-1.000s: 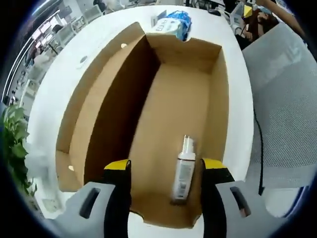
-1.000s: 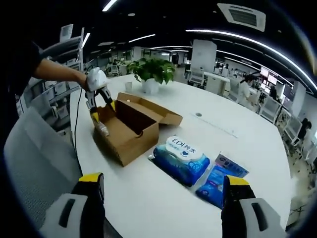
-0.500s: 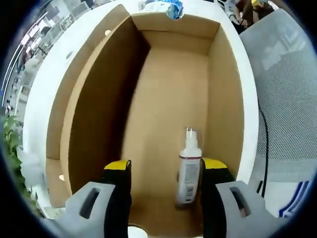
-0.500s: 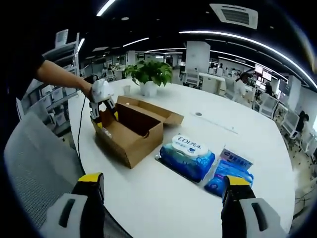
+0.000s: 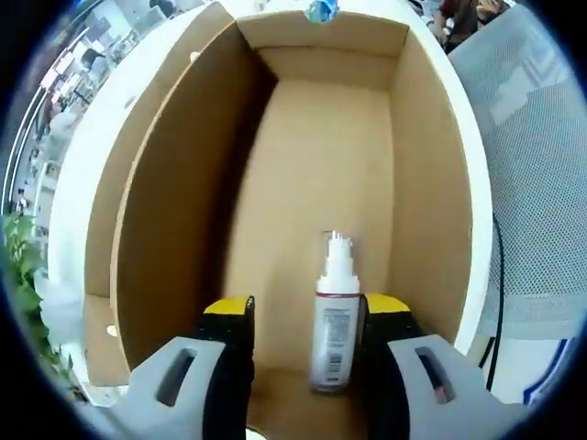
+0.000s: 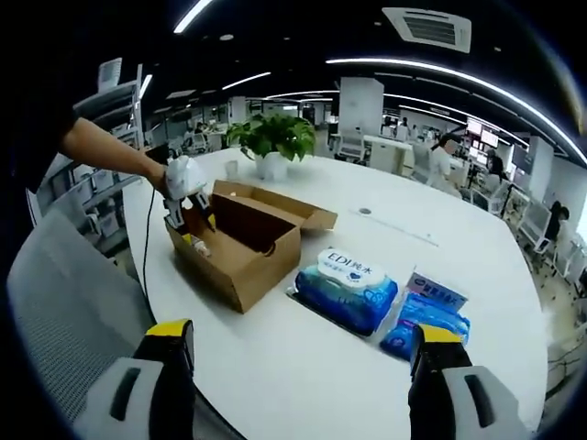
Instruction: Operate the shoe box by opening the lid, removing the specified soft item, and placing it in the target area until the item is outside and the box remains undamaged.
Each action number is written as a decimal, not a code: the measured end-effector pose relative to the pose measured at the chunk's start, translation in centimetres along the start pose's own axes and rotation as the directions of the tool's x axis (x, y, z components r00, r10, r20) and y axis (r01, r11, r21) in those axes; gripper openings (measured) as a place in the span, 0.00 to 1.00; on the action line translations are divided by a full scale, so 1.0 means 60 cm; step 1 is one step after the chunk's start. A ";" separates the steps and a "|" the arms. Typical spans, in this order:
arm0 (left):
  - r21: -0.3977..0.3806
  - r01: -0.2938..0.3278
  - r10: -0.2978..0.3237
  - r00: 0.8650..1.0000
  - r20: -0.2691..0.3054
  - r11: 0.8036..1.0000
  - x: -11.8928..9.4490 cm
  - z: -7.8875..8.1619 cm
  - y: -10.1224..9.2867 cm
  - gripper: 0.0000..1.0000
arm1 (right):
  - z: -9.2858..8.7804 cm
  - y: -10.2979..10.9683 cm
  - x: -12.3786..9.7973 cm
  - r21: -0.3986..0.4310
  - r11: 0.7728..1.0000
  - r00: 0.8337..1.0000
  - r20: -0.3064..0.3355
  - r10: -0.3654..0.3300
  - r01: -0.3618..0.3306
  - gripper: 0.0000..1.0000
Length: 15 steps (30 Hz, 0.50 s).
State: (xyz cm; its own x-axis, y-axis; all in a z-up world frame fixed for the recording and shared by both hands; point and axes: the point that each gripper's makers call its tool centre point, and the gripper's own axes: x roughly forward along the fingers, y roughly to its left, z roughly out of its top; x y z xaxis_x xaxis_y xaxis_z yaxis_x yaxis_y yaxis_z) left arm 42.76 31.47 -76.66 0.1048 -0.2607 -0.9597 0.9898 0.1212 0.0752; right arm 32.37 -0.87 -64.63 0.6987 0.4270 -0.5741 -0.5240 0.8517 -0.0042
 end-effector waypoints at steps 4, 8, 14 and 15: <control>0.004 0.012 -0.012 1.000 0.023 1.000 -0.009 0.009 -0.002 0.45 | -0.005 0.007 0.004 0.003 1.000 1.000 -0.011 0.012 -0.012 0.98; 0.022 0.020 -0.020 1.000 0.003 1.000 -0.001 0.006 -0.008 0.43 | -0.004 0.012 0.006 0.001 1.000 1.000 -0.012 0.017 -0.017 0.97; 0.035 0.025 -0.024 0.999 -0.032 0.999 0.007 -0.005 -0.006 0.40 | 0.002 0.017 0.011 -0.006 1.000 1.000 0.012 0.018 -0.018 0.95; 0.035 0.027 -0.025 0.999 -0.036 0.999 0.008 -0.007 -0.007 0.39 | 0.002 0.018 0.012 -0.009 1.000 1.000 0.015 0.019 -0.019 0.94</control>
State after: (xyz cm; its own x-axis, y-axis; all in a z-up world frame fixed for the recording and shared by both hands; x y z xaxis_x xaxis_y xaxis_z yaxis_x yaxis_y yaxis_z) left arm 42.38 31.71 -77.26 0.0760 -0.2285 -0.9706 0.9950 0.0810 0.0589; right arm 32.37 0.39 -64.97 0.6957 0.4474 -0.5620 -0.5414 0.8408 -0.0008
